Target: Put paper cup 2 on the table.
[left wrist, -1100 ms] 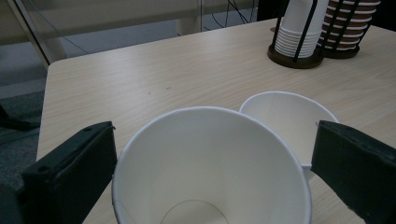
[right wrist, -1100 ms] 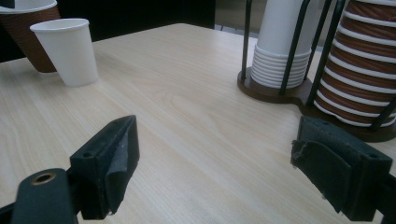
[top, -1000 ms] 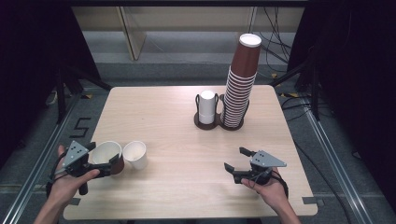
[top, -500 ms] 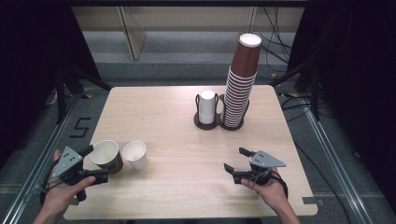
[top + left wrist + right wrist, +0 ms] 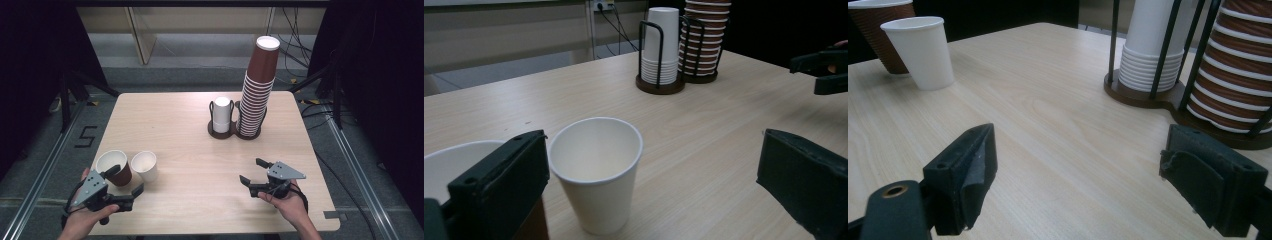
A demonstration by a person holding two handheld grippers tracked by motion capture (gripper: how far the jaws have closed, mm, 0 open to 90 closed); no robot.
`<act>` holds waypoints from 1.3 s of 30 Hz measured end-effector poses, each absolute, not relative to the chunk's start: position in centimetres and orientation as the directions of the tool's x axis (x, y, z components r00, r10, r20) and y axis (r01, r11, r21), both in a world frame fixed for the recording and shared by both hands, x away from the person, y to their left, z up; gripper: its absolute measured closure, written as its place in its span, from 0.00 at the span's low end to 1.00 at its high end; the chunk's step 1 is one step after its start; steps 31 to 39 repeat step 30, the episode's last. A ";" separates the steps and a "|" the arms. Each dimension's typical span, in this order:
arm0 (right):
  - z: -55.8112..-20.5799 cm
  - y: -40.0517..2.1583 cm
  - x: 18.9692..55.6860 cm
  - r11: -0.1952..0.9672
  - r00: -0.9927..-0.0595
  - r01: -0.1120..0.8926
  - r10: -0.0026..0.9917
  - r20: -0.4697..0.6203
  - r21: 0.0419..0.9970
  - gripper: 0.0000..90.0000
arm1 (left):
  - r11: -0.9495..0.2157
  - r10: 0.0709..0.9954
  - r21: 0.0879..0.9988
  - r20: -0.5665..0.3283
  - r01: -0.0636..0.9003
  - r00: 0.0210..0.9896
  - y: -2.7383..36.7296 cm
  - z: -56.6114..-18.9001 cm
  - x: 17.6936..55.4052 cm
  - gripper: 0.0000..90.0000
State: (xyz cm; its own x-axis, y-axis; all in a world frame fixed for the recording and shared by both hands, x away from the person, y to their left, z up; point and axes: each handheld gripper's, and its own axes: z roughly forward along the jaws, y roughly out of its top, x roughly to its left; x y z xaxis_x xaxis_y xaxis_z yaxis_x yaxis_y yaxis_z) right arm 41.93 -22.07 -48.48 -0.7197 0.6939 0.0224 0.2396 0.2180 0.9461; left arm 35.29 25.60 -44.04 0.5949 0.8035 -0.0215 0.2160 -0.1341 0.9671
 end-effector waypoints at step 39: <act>-49.4 -21.9 42.0 0.204 -0.721 0.278 0.690 0.064 0.939 0.17 | -0.211 0.762 0.953 0.019 0.220 0.648 22.4 -47.0 34.8 0.00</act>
